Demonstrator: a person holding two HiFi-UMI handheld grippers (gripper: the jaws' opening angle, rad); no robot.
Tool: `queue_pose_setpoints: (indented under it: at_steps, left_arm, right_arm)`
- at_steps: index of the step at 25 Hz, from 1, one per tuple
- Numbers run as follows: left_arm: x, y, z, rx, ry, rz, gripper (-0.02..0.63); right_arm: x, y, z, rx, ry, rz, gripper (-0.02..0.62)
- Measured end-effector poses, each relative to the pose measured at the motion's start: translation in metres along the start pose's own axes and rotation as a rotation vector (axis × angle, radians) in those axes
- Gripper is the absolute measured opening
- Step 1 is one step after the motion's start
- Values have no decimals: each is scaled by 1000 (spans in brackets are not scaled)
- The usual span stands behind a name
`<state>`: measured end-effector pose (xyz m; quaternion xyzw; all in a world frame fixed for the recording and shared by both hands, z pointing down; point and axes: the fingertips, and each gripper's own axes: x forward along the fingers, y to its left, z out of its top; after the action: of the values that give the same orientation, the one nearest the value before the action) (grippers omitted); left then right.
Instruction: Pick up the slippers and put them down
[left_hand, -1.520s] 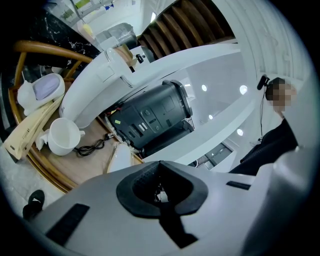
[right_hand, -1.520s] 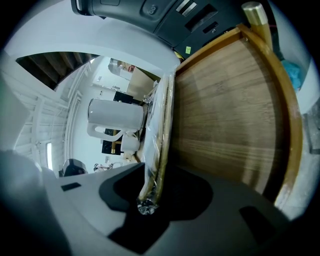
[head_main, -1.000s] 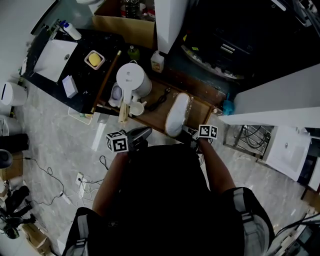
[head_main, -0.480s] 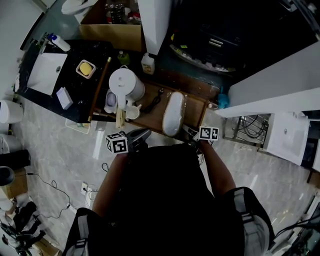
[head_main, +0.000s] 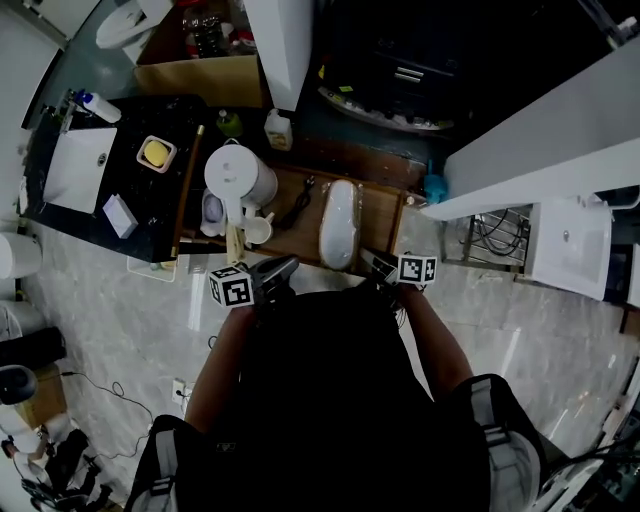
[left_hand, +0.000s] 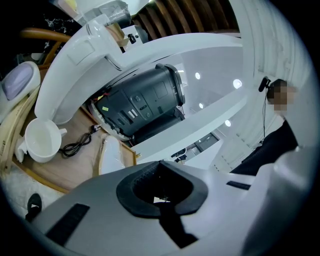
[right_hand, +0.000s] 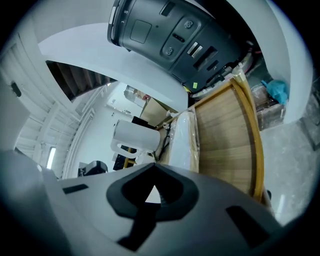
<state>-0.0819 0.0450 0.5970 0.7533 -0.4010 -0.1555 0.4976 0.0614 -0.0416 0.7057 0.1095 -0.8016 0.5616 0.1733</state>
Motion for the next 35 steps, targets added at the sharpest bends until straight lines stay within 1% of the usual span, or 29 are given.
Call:
queue_pose_setpoints:
  at_steps: [6, 14, 27, 35]
  left_arm:
    - [3, 0, 1, 1, 48, -29, 11]
    - [6, 1, -1, 5, 122, -66, 11]
    - [16, -1, -6, 17, 215, -114, 11]
    - [26, -5, -9, 29, 277, -148, 11]
  right_arm:
    - [-3, 29, 0, -33, -39, 36, 8]
    - [-7, 61, 6, -96, -101, 37, 6]
    - [-27, 88, 5, -138, -180, 53, 6]
    - [-37, 99, 4, -155, -238, 45, 6]
